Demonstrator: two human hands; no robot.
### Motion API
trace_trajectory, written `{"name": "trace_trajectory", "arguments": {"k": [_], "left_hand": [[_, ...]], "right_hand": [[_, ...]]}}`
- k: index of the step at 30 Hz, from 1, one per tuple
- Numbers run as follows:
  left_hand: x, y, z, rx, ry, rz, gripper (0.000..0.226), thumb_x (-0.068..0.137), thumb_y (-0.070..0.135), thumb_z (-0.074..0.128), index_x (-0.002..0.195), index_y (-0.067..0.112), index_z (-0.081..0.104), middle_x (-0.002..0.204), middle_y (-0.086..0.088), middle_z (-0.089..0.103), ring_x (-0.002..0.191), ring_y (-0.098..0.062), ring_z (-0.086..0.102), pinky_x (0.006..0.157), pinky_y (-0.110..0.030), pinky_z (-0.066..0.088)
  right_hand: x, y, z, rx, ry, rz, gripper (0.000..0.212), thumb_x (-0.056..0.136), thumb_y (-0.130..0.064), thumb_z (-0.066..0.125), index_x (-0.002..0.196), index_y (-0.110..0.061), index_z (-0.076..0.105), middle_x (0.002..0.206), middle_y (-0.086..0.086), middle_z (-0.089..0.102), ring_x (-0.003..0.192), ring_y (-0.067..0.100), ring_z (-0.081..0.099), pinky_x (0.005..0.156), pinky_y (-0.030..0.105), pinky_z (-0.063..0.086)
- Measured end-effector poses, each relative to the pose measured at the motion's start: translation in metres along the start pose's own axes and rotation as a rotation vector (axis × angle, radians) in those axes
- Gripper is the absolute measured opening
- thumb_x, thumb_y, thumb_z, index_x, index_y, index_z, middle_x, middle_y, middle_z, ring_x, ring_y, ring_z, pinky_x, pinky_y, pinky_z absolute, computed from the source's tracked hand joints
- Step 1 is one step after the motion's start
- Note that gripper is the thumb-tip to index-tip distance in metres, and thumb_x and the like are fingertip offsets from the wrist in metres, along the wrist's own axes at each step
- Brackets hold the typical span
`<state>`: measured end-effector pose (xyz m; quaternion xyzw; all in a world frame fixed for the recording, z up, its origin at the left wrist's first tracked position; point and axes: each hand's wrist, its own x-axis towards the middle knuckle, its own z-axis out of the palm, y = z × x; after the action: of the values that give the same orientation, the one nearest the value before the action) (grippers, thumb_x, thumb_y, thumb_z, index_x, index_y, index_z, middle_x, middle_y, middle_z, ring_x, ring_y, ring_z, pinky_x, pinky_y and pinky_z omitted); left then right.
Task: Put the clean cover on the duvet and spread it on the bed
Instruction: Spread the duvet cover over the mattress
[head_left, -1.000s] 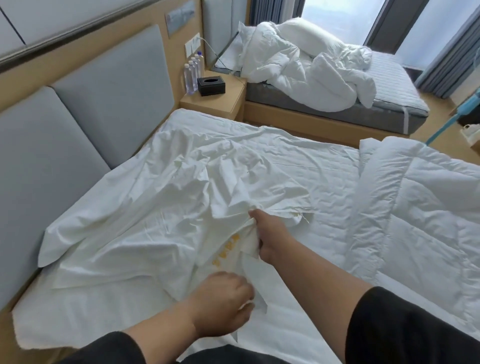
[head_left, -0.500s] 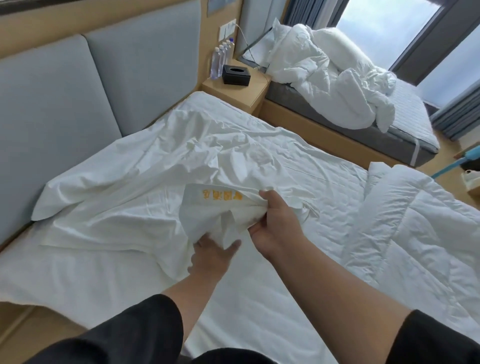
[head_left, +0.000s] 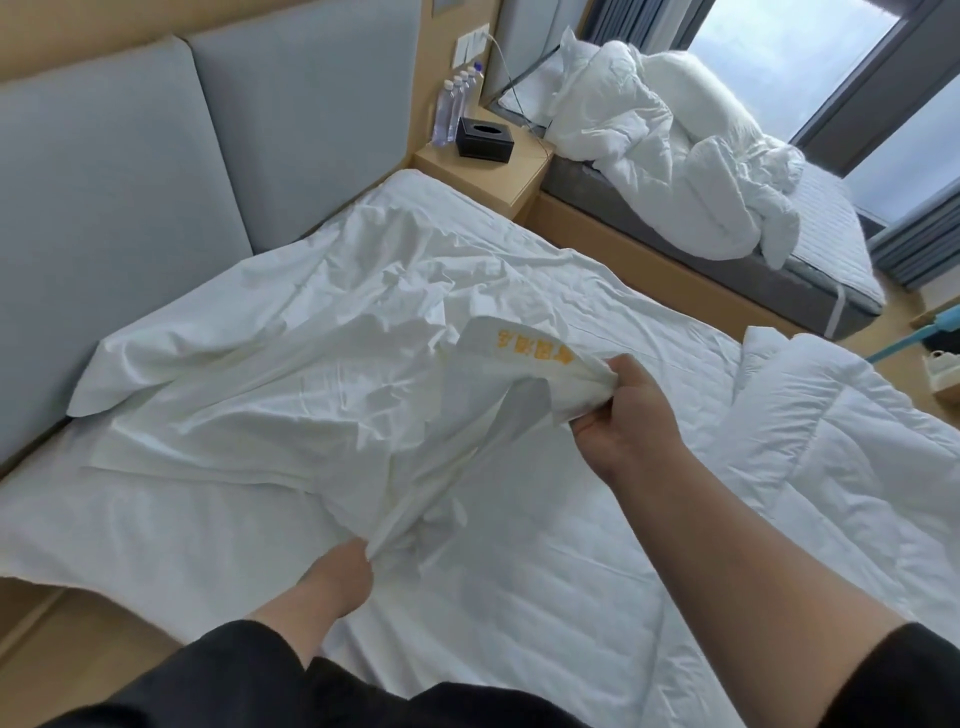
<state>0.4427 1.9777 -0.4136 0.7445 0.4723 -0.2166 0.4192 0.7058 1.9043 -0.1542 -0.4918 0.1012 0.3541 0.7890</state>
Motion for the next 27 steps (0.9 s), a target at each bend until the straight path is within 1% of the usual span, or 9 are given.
{"name": "trace_trajectory", "arguments": {"k": [2, 4, 6, 10, 12, 15, 18, 22, 27], "left_hand": [[-0.005, 0.014, -0.006, 0.019, 0.159, 0.086, 0.026, 0.097, 0.031, 0.048, 0.12, 0.021, 0.053, 0.114, -0.002, 0.057, 0.1, -0.024, 0.058, 0.087, -0.037, 0.05], [-0.01, 0.036, -0.014, -0.008, 0.382, 0.268, 0.035, 0.088, 0.039, 0.059, 0.117, 0.019, 0.056, 0.109, -0.002, 0.056, 0.102, -0.026, 0.057, 0.087, -0.039, 0.05], [-0.013, 0.061, -0.016, -0.005, 0.482, 0.413, 0.051, 0.082, 0.046, 0.065, 0.122, 0.015, 0.055, 0.111, -0.004, 0.056, 0.103, -0.03, 0.056, 0.089, -0.041, 0.05], [-0.007, 0.102, -0.019, -0.07, 0.39, 0.211, 0.101, 0.073, 0.066, 0.068, 0.152, 0.017, 0.027, 0.143, -0.006, 0.041, 0.125, -0.035, 0.049, 0.1, -0.047, 0.047], [0.0, 0.109, -0.019, -0.107, 0.372, 0.117, 0.09, 0.083, 0.048, 0.067, 0.154, 0.017, 0.021, 0.144, -0.009, 0.04, 0.124, -0.036, 0.05, 0.1, -0.048, 0.048], [0.013, 0.1, -0.028, -0.206, 0.445, 0.134, 0.043, 0.095, 0.015, 0.049, 0.138, 0.013, 0.046, 0.118, -0.011, 0.06, 0.108, -0.035, 0.061, 0.089, -0.042, 0.052], [0.019, 0.09, -0.043, -0.241, 0.425, 0.186, 0.027, 0.096, 0.01, 0.047, 0.115, 0.013, 0.066, 0.106, -0.008, 0.069, 0.102, -0.032, 0.065, 0.08, -0.031, 0.045], [0.011, 0.097, -0.067, -0.369, 0.44, 0.252, 0.034, 0.088, -0.002, 0.048, 0.11, 0.014, 0.069, 0.103, -0.002, 0.065, 0.106, -0.027, 0.061, 0.085, -0.026, 0.037], [-0.029, 0.095, -0.102, -0.339, 0.35, 0.409, 0.045, 0.085, -0.001, 0.048, 0.115, 0.024, 0.072, 0.106, 0.003, 0.071, 0.099, -0.021, 0.063, 0.084, -0.029, 0.046]], "right_hand": [[-0.007, 0.006, 0.006, -0.021, -0.03, 0.028, 0.014, 0.082, 0.005, 0.051, 0.079, -0.006, 0.057, 0.075, 0.01, 0.059, 0.074, 0.025, 0.063, 0.071, 0.036, 0.056], [-0.014, 0.011, 0.015, -0.005, -0.036, 0.044, 0.016, 0.083, 0.005, 0.05, 0.076, -0.008, 0.054, 0.074, 0.009, 0.054, 0.071, 0.024, 0.06, 0.07, 0.036, 0.055], [-0.018, 0.014, 0.024, 0.025, -0.045, 0.051, 0.019, 0.084, 0.006, 0.049, 0.073, -0.01, 0.05, 0.075, 0.008, 0.047, 0.071, 0.022, 0.056, 0.073, 0.036, 0.052], [-0.035, 0.019, 0.042, 0.047, -0.136, 0.093, 0.02, 0.085, 0.007, 0.049, 0.073, -0.009, 0.054, 0.072, 0.007, 0.053, 0.066, 0.021, 0.059, 0.068, 0.034, 0.056], [-0.043, 0.02, 0.047, 0.027, -0.18, 0.1, 0.023, 0.082, 0.008, 0.048, 0.07, -0.009, 0.058, 0.069, 0.007, 0.058, 0.062, 0.021, 0.063, 0.062, 0.03, 0.057], [-0.046, 0.015, 0.045, 0.001, -0.176, 0.078, 0.023, 0.078, 0.009, 0.048, 0.067, -0.009, 0.059, 0.075, 0.009, 0.057, 0.071, 0.024, 0.062, 0.066, 0.033, 0.055], [-0.04, 0.004, 0.033, 0.057, -0.144, 0.054, 0.019, 0.08, 0.008, 0.045, 0.085, -0.007, 0.056, 0.09, 0.011, 0.052, 0.088, 0.028, 0.056, 0.077, 0.036, 0.054], [-0.034, 0.0, 0.014, 0.024, -0.095, 0.008, 0.023, 0.081, 0.007, 0.043, 0.092, -0.003, 0.06, 0.094, 0.014, 0.057, 0.091, 0.029, 0.059, 0.083, 0.038, 0.054], [-0.026, -0.012, 0.011, 0.045, -0.031, -0.054, 0.023, 0.077, 0.007, 0.044, 0.066, -0.011, 0.053, 0.073, 0.007, 0.05, 0.071, 0.022, 0.055, 0.075, 0.037, 0.049]]}}
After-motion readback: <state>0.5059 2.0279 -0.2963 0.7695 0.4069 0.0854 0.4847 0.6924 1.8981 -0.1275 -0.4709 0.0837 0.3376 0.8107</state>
